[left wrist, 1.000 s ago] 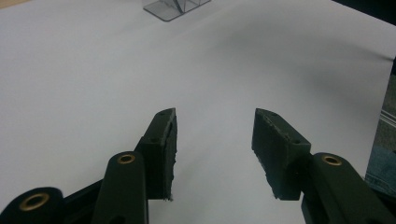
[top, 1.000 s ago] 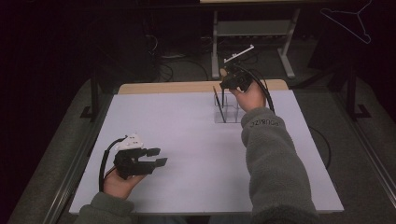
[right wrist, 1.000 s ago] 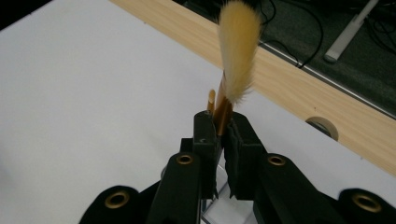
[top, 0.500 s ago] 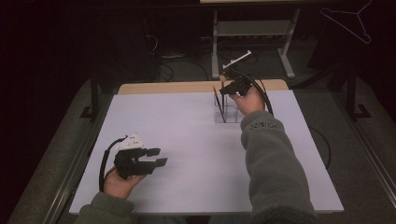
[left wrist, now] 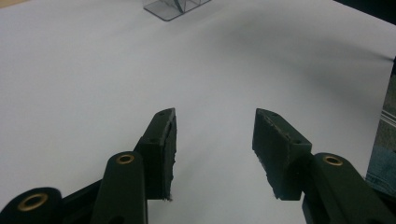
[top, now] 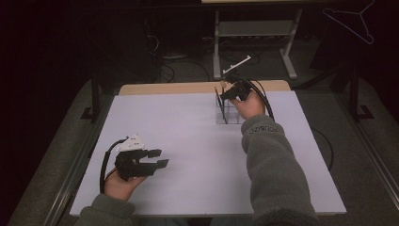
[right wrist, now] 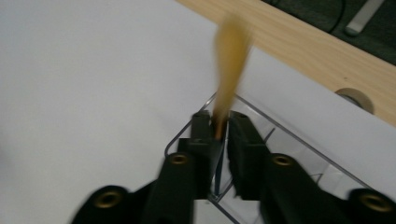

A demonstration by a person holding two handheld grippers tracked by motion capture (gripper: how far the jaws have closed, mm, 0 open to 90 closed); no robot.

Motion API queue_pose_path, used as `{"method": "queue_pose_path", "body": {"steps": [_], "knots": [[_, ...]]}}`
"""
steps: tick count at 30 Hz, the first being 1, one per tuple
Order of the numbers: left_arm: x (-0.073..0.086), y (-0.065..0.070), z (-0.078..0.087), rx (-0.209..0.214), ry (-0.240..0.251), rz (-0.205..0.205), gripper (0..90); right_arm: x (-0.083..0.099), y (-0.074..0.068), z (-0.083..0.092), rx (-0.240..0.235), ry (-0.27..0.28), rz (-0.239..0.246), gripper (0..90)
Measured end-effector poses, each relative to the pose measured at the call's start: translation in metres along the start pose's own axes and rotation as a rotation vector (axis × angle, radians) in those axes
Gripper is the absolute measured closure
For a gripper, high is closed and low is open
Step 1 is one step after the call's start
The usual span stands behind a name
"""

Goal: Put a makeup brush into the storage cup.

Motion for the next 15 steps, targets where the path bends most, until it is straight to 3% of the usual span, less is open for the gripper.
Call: {"method": "queue_pose_path", "body": {"steps": [4,8,9,11,15], "knots": [[0.000,0.000,0.001,-0.004,0.000,-0.001,49.0,-0.002,0.003,0.004,0.013,0.032,0.000,64.7],[0.001,-0.001,0.001,-0.007,0.003,0.003,48.7,-0.001,0.007,0.012,0.023,0.059,-0.030,59.0],[0.000,-0.002,0.002,-0.009,0.000,-0.010,48.6,0.000,0.009,0.014,0.022,0.067,-0.034,58.4],[0.000,-0.001,0.002,-0.010,0.018,0.016,48.2,0.002,0.011,0.017,0.020,0.076,-0.038,56.1],[0.000,-0.004,0.004,-0.019,0.013,0.009,47.1,0.006,0.014,0.024,0.009,0.104,-0.064,51.4]]}}
Point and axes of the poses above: each handheld gripper's, and its own axes: z roughly backward along the jaws, x roughly out of its underside, y roughly to its right, the point moved 7 cm from there along -z, roughly forward along the jaws, and after that the axes turned 15 degrees about x, right-handed, at the moved point
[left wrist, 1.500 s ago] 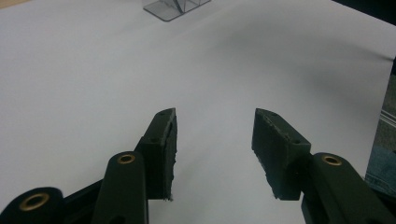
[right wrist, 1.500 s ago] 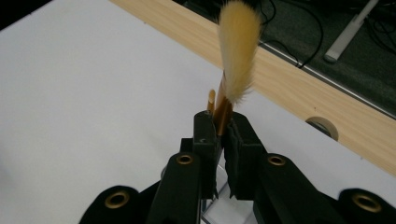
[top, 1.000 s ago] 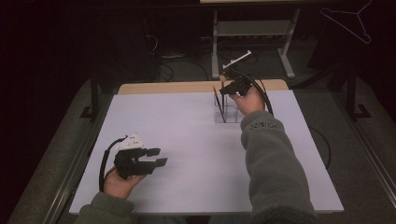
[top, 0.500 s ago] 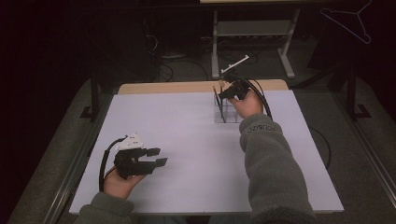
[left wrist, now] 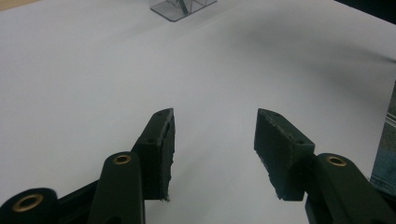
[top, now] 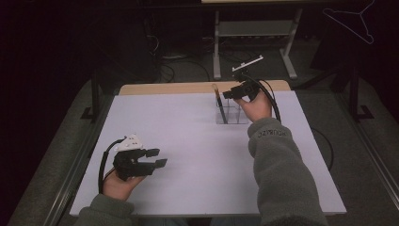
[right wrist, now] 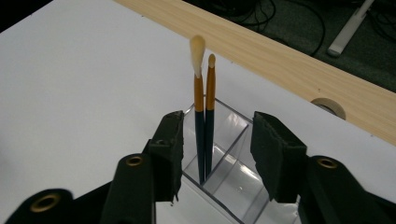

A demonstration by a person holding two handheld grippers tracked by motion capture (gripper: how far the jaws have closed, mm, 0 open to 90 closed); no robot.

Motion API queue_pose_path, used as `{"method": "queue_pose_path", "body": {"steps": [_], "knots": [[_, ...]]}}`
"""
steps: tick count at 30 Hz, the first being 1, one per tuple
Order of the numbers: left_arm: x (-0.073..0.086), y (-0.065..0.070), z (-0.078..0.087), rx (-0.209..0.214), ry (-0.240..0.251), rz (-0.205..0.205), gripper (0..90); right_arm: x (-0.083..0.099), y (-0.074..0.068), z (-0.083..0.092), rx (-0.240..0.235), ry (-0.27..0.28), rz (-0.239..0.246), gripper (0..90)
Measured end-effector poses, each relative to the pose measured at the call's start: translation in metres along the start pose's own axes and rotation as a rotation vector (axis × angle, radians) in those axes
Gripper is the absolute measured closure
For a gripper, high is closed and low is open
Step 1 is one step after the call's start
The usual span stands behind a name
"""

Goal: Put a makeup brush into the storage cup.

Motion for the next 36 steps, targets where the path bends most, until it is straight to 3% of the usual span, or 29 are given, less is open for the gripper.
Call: {"method": "queue_pose_path", "body": {"steps": [11,36], "knots": [[0.001,-0.004,0.003,-0.021,0.008,0.017,41.0,0.014,0.000,0.014,-0.026,0.049,0.000,39.9],[0.002,-0.012,0.010,-0.056,0.017,0.028,33.8,0.048,0.000,0.031,-0.063,0.108,-0.009,30.2]]}}
Point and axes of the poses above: each handheld gripper's, and its own axes: z roughly backward along the jaws, x roughly out of its underside, y roughly to its right, the point moved 7 cm from there along -z, roughly forward along the jaws, and after that the axes turned 15 degrees about x, right-handed, at the moved point
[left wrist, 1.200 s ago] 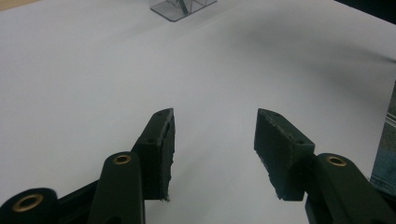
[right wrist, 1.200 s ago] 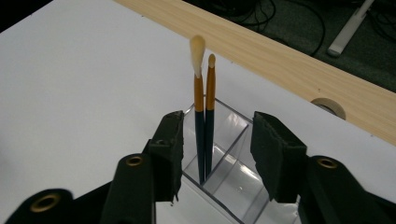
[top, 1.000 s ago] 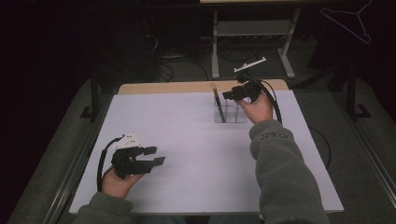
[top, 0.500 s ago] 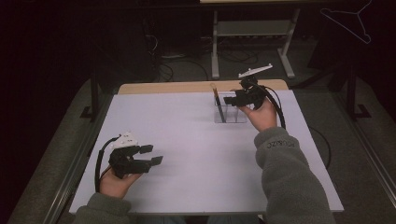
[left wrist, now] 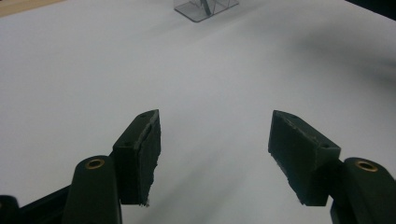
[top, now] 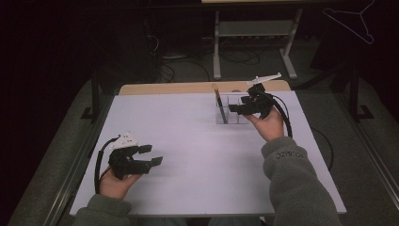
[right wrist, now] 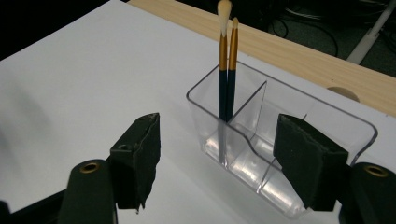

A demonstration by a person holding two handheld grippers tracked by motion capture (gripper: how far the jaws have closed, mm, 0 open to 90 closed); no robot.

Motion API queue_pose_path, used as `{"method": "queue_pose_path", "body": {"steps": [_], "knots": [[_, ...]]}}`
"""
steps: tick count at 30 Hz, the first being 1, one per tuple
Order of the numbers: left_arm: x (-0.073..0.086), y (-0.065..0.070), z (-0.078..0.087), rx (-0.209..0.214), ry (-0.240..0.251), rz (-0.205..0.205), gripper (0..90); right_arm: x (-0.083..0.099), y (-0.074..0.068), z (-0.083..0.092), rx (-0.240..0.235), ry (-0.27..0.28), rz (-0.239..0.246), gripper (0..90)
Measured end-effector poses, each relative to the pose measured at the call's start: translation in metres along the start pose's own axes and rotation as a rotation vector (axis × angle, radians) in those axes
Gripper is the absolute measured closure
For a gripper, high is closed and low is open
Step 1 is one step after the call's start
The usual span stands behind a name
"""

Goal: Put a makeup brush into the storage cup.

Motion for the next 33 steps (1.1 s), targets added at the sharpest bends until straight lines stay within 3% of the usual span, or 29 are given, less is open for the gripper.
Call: {"method": "queue_pose_path", "body": {"steps": [7,8,24,33], "knots": [[0.000,-0.003,0.002,-0.005,0.009,0.007,32.5,0.013,-0.003,0.003,-0.015,-0.012,-0.015,26.7],[0.000,-0.003,0.002,-0.005,0.008,0.005,32.4,0.015,-0.003,0.003,-0.015,-0.003,0.003,26.4],[0.004,-0.006,0.001,-0.013,-0.003,0.010,30.9,0.041,-0.012,0.017,-0.042,0.003,0.029,23.4],[0.005,-0.005,0.002,-0.018,-0.002,0.008,30.6,0.057,-0.014,0.028,-0.053,0.005,0.021,22.8]]}}
Point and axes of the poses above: each handheld gripper's, and its own axes: z roughly backward along the jaws, x roughly out of its underside, y roughly to its right, the point moved 7 cm from there along -z, roughly forward along the jaws, and after that the axes turned 15 degrees about x, right-handed, at the moved point
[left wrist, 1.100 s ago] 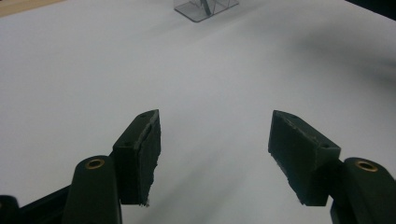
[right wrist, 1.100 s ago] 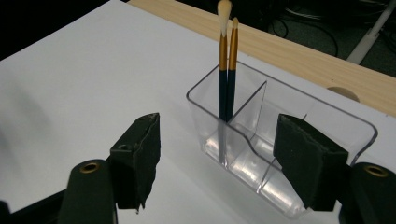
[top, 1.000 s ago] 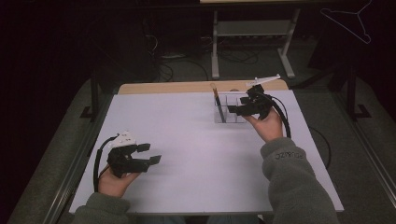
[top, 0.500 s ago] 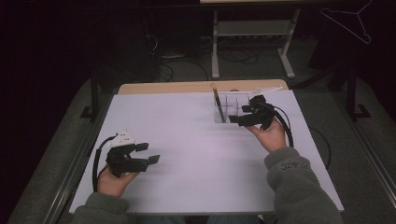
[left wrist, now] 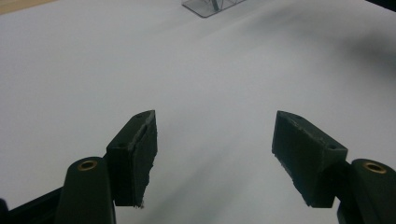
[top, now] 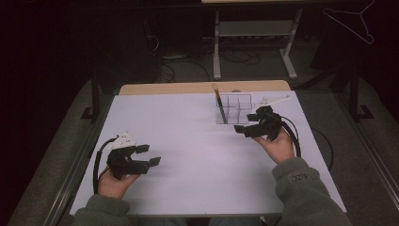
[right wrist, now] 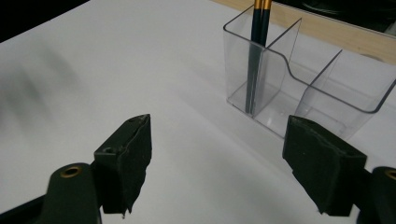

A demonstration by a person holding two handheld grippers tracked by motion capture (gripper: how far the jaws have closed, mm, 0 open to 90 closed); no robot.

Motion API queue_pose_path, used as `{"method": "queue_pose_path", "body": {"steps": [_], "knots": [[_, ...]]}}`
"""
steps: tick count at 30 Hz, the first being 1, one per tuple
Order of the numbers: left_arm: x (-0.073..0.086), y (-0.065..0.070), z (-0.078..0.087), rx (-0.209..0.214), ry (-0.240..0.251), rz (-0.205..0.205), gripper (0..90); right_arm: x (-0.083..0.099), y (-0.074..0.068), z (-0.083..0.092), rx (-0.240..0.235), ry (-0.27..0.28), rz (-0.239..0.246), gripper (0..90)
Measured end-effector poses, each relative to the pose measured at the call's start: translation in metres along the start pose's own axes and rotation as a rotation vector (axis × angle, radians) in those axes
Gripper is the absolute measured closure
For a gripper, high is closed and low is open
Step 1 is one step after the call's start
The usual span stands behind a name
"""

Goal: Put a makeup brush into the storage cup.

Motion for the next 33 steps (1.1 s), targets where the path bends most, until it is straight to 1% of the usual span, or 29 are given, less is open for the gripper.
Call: {"method": "queue_pose_path", "body": {"steps": [2,5,7,9,12,14,17,18,19,20,24,25,28,29,33], "knots": [[0.000,0.000,0.000,0.001,0.002,-0.001,30.6,0.004,0.000,0.002,0.000,-0.002,-0.002,22.6],[0.001,0.000,0.000,0.002,-0.003,-0.005,30.4,0.010,0.001,0.005,0.003,-0.002,0.011,22.6],[0.002,0.000,0.000,0.003,-0.008,-0.012,30.4,0.013,0.001,0.008,-0.002,0.004,0.000,22.6],[0.002,0.001,-0.001,0.005,-0.004,-0.002,30.3,0.015,0.001,0.010,-0.002,0.008,0.000,22.3],[0.003,0.002,-0.001,0.004,0.001,-0.002,30.2,0.019,0.001,0.014,-0.005,0.009,-0.005,21.4],[0.003,0.002,0.000,0.006,0.000,0.000,30.0,0.022,0.000,0.017,-0.007,0.023,-0.011,21.5],[0.004,0.002,0.000,0.006,-0.001,0.003,29.7,0.028,0.000,0.020,-0.004,0.029,-0.004,20.7],[0.004,0.002,0.000,0.007,-0.003,0.002,29.6,0.030,-0.001,0.020,-0.004,0.021,-0.008,19.7],[0.005,0.002,0.000,0.007,-0.002,0.001,29.4,0.033,-0.001,0.021,-0.002,0.014,-0.012,19.8],[0.005,0.002,0.000,0.007,0.000,0.004,29.3,0.034,0.000,0.022,0.002,0.021,-0.008,19.8],[0.005,0.002,0.001,0.003,0.003,0.005,28.0,0.042,0.001,0.026,0.007,0.020,-0.014,19.0],[0.005,0.002,0.001,0.004,0.005,0.005,27.3,0.044,0.001,0.027,0.010,0.011,-0.020,17.8],[0.006,0.003,0.000,0.004,0.007,0.012,27.2,0.047,0.002,0.030,0.020,0.011,-0.015,17.0],[0.006,0.003,0.001,0.004,0.003,0.009,27.0,0.047,0.002,0.031,0.025,0.028,-0.010,17.1],[0.007,0.003,0.001,0.001,-0.001,0.001,26.0,0.054,0.003,0.034,0.033,0.025,-0.013,15.5]]}}
Point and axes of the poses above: each handheld gripper's, and its own axes: z roughly backward along the jaws, x roughly out of its underside, y roughly to its right, the point moved 7 cm from there along -z, roughly forward along the jaws, and after that the axes turned 15 degrees about x, right-handed, at the moved point
